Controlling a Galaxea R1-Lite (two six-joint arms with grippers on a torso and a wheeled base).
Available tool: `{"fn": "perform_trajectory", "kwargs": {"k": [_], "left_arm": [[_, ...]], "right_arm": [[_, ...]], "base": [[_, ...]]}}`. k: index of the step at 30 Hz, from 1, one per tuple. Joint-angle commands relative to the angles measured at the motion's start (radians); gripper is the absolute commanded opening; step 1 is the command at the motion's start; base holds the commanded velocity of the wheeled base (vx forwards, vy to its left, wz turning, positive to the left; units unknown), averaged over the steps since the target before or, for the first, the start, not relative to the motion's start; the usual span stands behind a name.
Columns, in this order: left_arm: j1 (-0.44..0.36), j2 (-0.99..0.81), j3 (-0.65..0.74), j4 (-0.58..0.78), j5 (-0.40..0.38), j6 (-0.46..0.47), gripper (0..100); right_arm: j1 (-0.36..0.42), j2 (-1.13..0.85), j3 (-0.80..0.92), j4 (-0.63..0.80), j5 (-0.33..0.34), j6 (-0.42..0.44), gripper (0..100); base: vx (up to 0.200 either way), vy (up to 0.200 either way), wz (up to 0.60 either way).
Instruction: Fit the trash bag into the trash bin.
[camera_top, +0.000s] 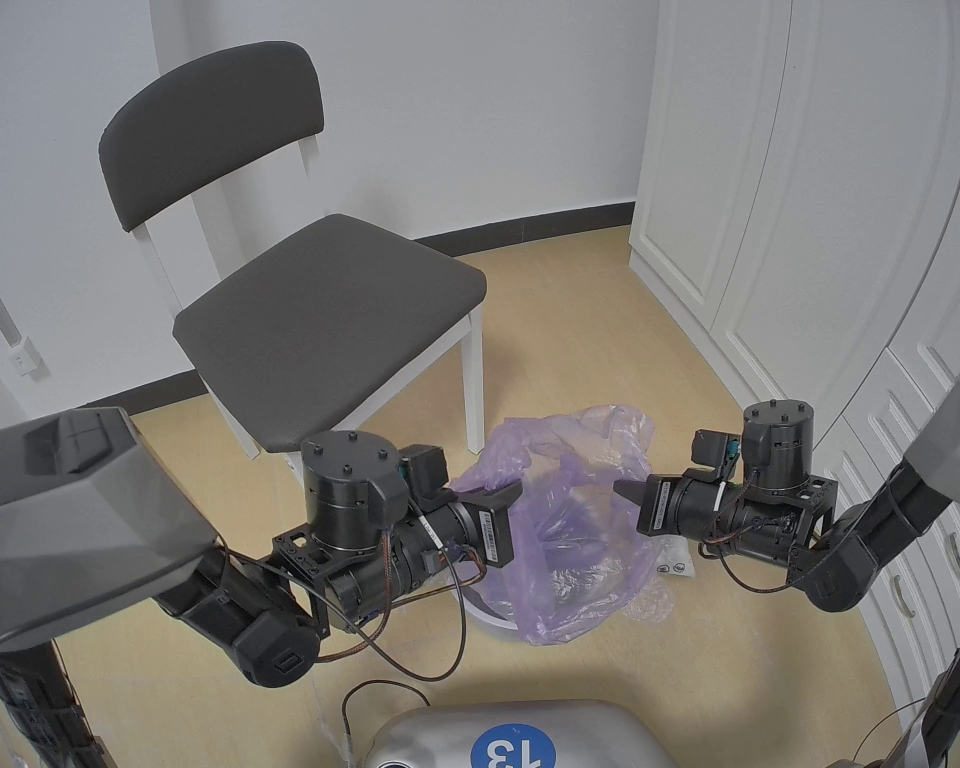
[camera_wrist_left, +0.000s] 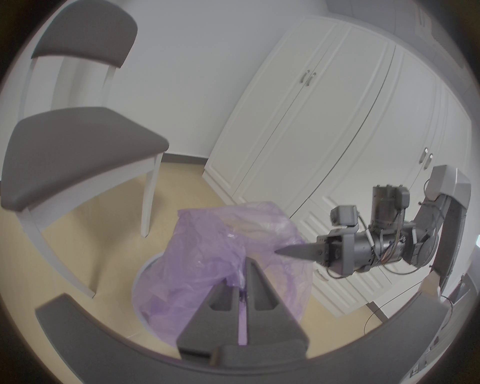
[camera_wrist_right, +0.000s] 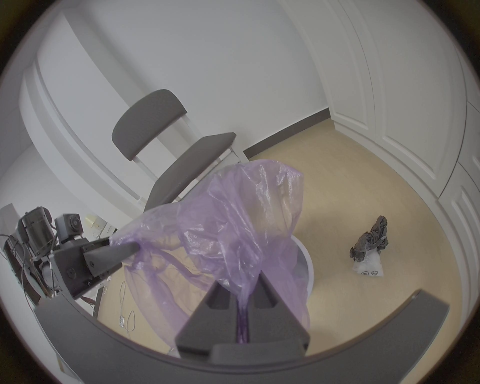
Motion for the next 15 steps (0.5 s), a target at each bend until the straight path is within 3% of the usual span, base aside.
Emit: {"fn": "perform_trajectory", "kwargs": {"k": [1, 11, 15], "left_arm": [[0.018, 0.078, 0.009, -0.060, 0.000, -0.066, 0], [0.058, 0.161, 0.004, -0.159, -0.001, -0.092, 0], [0.087, 0.227, -0.021, -0.219, -0.012, -0.151, 0]], "right_arm": [[-0.011, 0.049, -0.030, 0.003, -0.001, 0.000, 0], [-0.004, 0.109, -0.067, -0.007, -0.004, 0.010, 0], [-0.001, 0.145, -0.092, -0.023, -0.013, 0.017, 0]], "base": [[0.000, 0.000, 0.00], [0.000, 0.000, 0.00], [0.000, 0.000, 0.00]]}}
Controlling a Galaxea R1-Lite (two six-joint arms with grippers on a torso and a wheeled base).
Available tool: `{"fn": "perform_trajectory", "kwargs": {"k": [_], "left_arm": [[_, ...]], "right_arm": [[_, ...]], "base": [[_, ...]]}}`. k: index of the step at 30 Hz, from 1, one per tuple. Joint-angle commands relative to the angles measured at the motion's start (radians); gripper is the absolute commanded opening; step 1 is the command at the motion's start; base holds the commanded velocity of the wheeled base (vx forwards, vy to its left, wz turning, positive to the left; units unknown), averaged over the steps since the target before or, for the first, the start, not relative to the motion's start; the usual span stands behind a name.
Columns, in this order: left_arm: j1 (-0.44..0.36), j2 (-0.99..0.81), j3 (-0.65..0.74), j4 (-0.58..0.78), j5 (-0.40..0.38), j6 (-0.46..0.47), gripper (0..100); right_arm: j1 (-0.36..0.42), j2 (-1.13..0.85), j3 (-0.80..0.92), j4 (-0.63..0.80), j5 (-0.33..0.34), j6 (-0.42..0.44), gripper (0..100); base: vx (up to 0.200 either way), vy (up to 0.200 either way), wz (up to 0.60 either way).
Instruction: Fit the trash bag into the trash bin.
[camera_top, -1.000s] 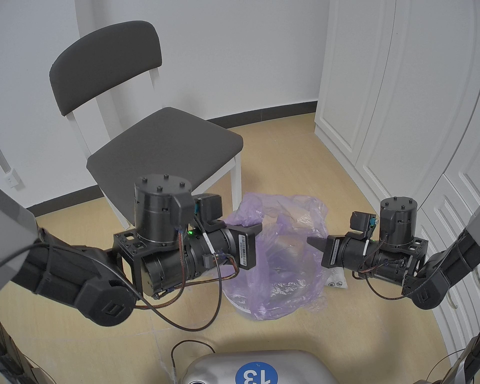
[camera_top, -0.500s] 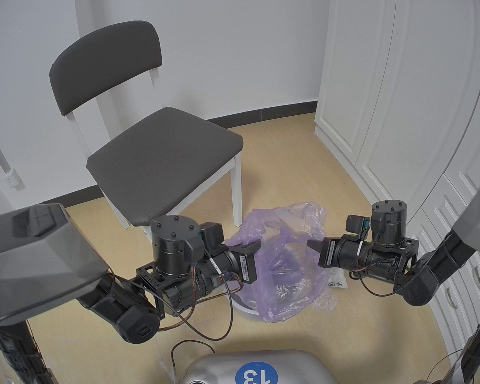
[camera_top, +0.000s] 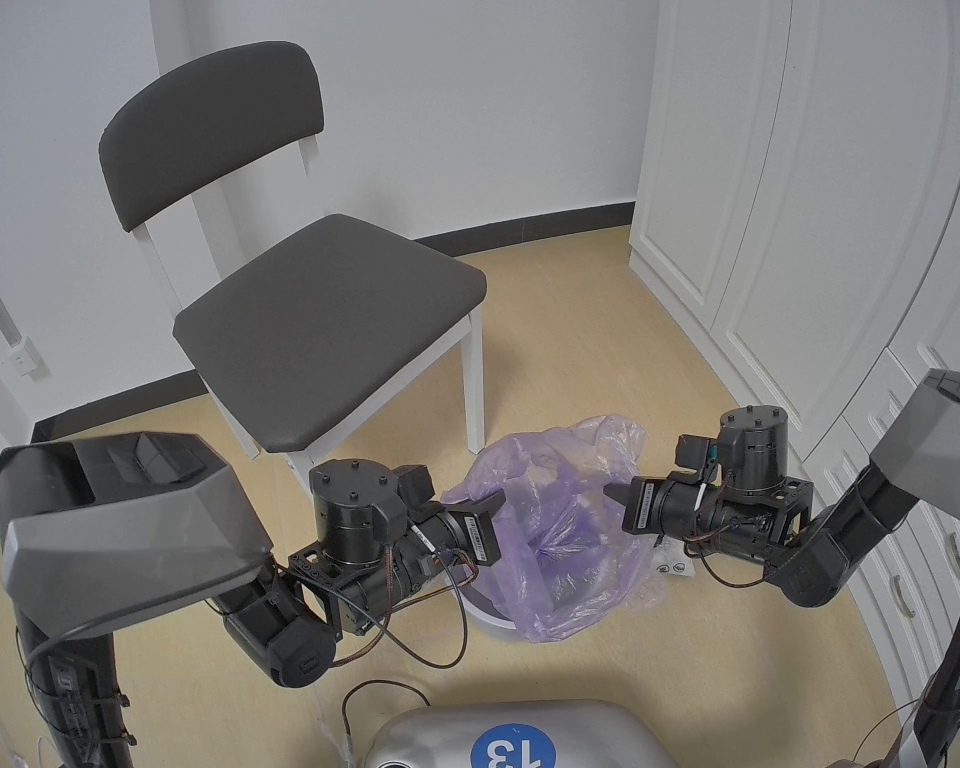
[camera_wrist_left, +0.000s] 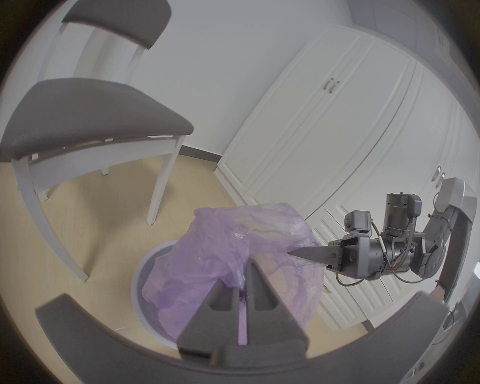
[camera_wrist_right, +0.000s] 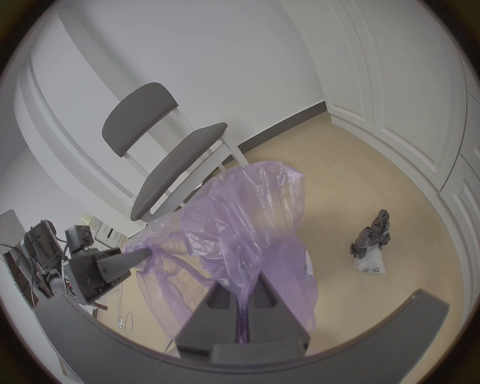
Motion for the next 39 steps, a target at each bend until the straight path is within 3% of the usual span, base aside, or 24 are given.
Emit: {"fn": "perform_trajectory", "kwargs": {"k": [1, 13, 26, 34, 39], "left_arm": [[0.038, 0.097, -0.028, -0.062, -0.017, -0.035, 0], [0.107, 0.157, -0.038, -0.116, -0.057, -0.037, 0], [0.133, 0.142, -0.026, -0.136, -0.064, -0.037, 0], [0.133, 0.180, -0.034, -0.142, -0.062, -0.033, 0], [0.164, 0.148, -0.020, -0.123, -0.071, -0.009, 0]], "right_arm": [[0.001, 0.054, -0.022, -0.021, -0.004, 0.010, 0], [0.035, 0.174, -0.059, -0.084, -0.001, 0.102, 0], [0.076, 0.198, -0.061, -0.103, -0.009, 0.137, 0], [-0.050, 0.194, -0.059, -0.080, -0.006, 0.036, 0], [-0.103, 0.139, -0.065, 0.029, -0.002, -0.042, 0]], "base": [[0.000, 0.000, 0.00], [0.000, 0.000, 0.00], [0.000, 0.000, 0.00], [0.000, 0.000, 0.00], [0.000, 0.000, 0.00]]}}
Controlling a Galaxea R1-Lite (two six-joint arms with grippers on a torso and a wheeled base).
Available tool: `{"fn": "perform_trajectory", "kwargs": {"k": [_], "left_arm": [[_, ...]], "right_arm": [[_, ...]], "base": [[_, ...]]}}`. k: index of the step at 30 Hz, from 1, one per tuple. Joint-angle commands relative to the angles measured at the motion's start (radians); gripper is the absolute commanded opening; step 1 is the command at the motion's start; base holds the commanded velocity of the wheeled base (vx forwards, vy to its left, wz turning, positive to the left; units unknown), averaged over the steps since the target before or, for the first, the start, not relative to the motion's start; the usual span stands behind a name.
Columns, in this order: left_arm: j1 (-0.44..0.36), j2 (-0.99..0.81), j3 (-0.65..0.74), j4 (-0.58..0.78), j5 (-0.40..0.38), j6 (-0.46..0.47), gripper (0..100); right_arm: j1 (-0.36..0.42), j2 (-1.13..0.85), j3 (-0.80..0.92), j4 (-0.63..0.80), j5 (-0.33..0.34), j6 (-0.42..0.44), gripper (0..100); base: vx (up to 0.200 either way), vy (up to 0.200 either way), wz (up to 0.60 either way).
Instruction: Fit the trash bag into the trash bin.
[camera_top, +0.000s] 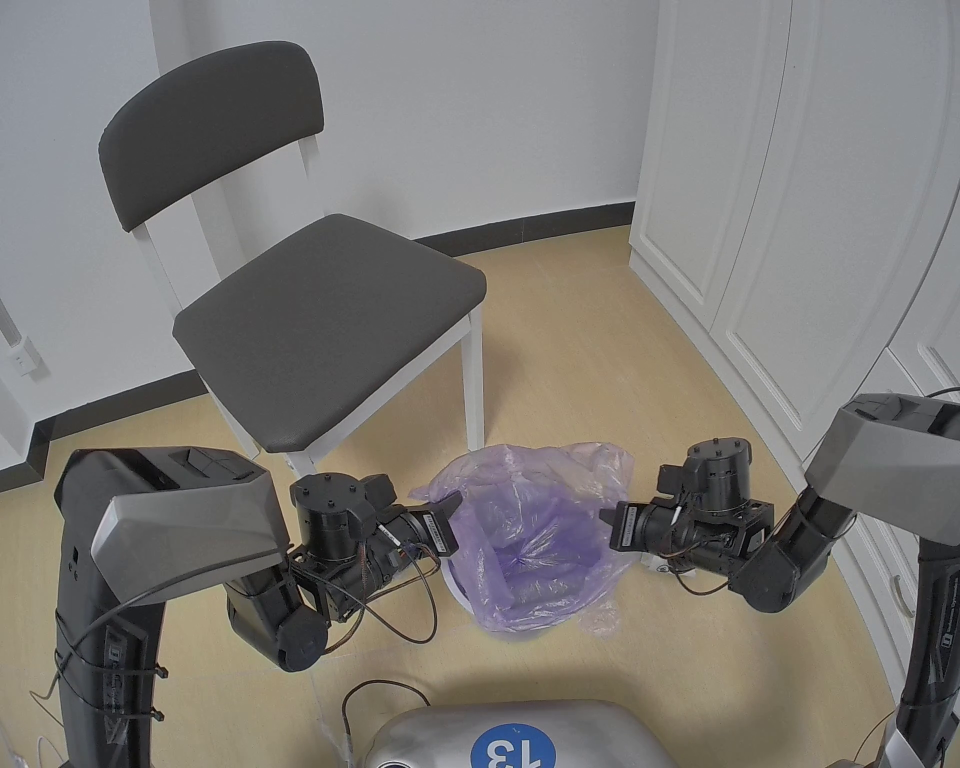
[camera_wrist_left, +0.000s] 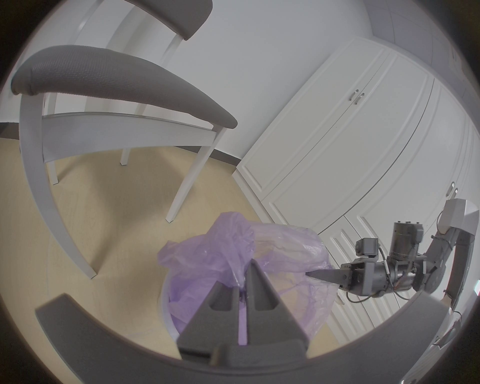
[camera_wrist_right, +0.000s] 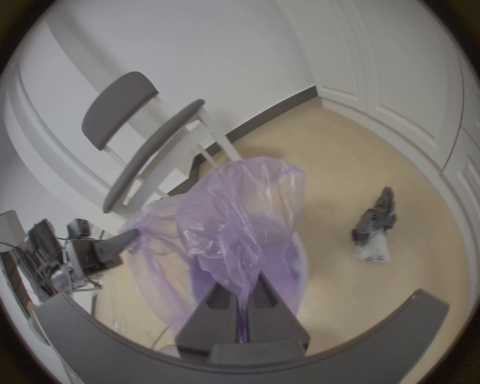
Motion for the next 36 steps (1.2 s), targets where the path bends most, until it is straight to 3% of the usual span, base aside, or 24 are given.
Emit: {"fn": "perform_trajectory", "kwargs": {"k": [1, 4, 6, 8, 20, 30, 36], "left_arm": [[0.033, -0.029, 0.021, 0.025, -0.024, 0.037, 0], [0.060, -0.054, 0.063, 0.114, -0.050, 0.146, 0], [0.091, -0.090, 0.095, 0.253, -0.053, 0.303, 0], [0.109, -0.129, 0.099, 0.352, -0.052, 0.373, 0], [0.132, -0.255, 0.049, 0.766, -0.038, 0.444, 0], [0.106, -0.251, 0.055, 0.799, -0.038, 0.447, 0], [0.108, -0.317, 0.056, 0.901, -0.050, 0.458, 0]], "right_arm": [[-0.047, -0.058, -0.008, 0.076, 0.001, -0.040, 0], [-0.054, -0.078, -0.015, 0.161, -0.002, -0.089, 0], [-0.056, -0.081, -0.018, 0.201, -0.007, -0.119, 0], [-0.056, -0.081, -0.023, 0.221, -0.010, -0.126, 0], [-0.070, -0.091, -0.031, 0.365, -0.058, -0.225, 0], [-0.064, -0.143, -0.029, 0.496, -0.058, -0.276, 0], [-0.067, -0.198, -0.018, 0.588, -0.048, -0.328, 0]], "base": [[0.000, 0.000, 0.00], [0.000, 0.000, 0.00], [0.000, 0.000, 0.00], [0.000, 0.000, 0.00], [0.000, 0.000, 0.00], [0.000, 0.000, 0.00], [0.000, 0.000, 0.00]]}}
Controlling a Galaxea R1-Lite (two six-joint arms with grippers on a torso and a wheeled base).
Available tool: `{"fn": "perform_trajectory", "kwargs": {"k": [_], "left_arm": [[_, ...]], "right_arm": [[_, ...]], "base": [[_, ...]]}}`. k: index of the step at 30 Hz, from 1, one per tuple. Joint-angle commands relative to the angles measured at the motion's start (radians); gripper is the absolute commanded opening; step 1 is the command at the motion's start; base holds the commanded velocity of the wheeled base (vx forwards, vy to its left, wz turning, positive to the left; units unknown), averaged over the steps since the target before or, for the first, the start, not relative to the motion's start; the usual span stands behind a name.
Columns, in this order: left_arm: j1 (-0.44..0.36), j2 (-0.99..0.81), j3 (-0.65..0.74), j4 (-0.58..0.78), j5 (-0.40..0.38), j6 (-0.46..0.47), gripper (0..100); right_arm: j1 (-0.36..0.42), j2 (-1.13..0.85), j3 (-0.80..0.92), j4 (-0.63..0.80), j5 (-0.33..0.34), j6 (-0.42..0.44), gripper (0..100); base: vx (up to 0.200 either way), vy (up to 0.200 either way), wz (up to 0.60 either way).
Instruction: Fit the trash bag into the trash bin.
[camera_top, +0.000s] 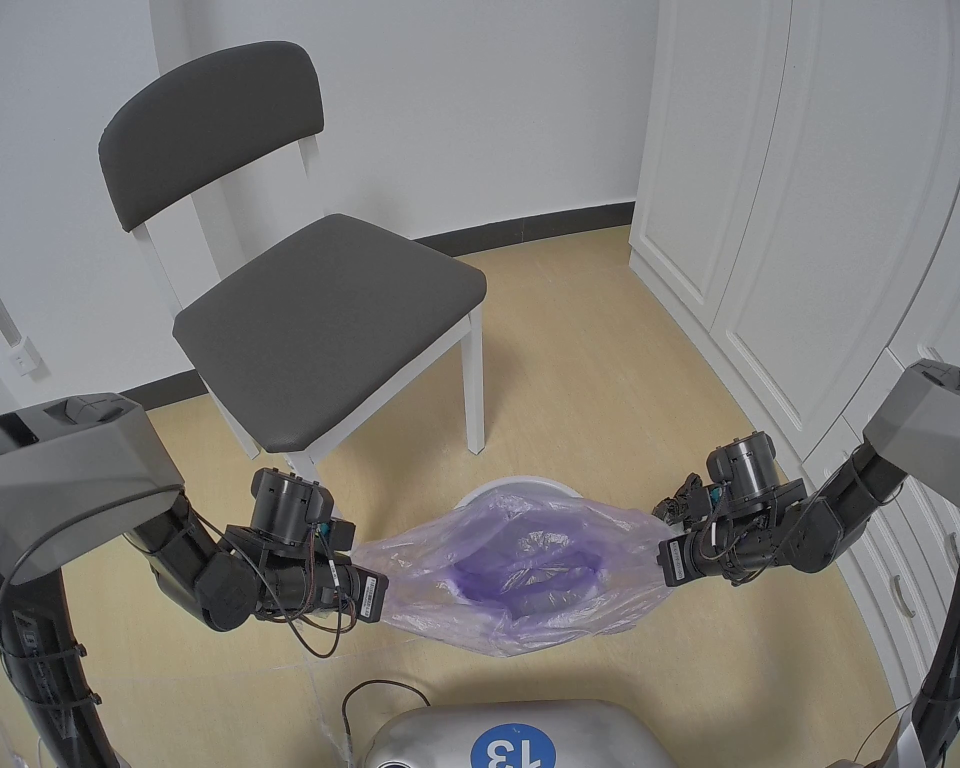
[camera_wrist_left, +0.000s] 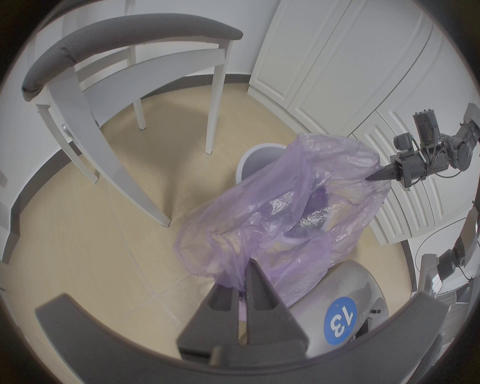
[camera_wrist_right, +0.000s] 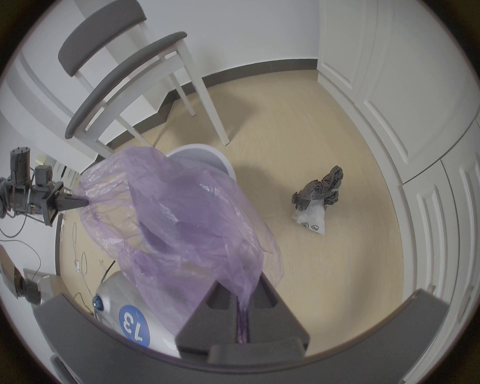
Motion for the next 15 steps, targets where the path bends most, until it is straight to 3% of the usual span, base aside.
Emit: {"fn": "perform_trajectory", "kwargs": {"k": [1, 6, 15], "left_arm": [[0.001, -0.056, 0.003, 0.049, -0.010, 0.015, 0], [-0.001, -0.034, 0.015, 0.069, -0.013, 0.069, 0], [-0.048, 0.104, 0.006, 0.010, -0.002, 0.072, 0]], "right_arm": [[-0.001, -0.051, 0.010, 0.030, 0.008, -0.024, 0], [0.002, -0.045, 0.030, 0.037, 0.010, -0.061, 0], [0.030, 0.071, 0.009, -0.013, -0.001, -0.061, 0]], "base": [[0.000, 0.000, 0.00], [0.000, 0.000, 0.00], [0.000, 0.000, 0.00]]}}
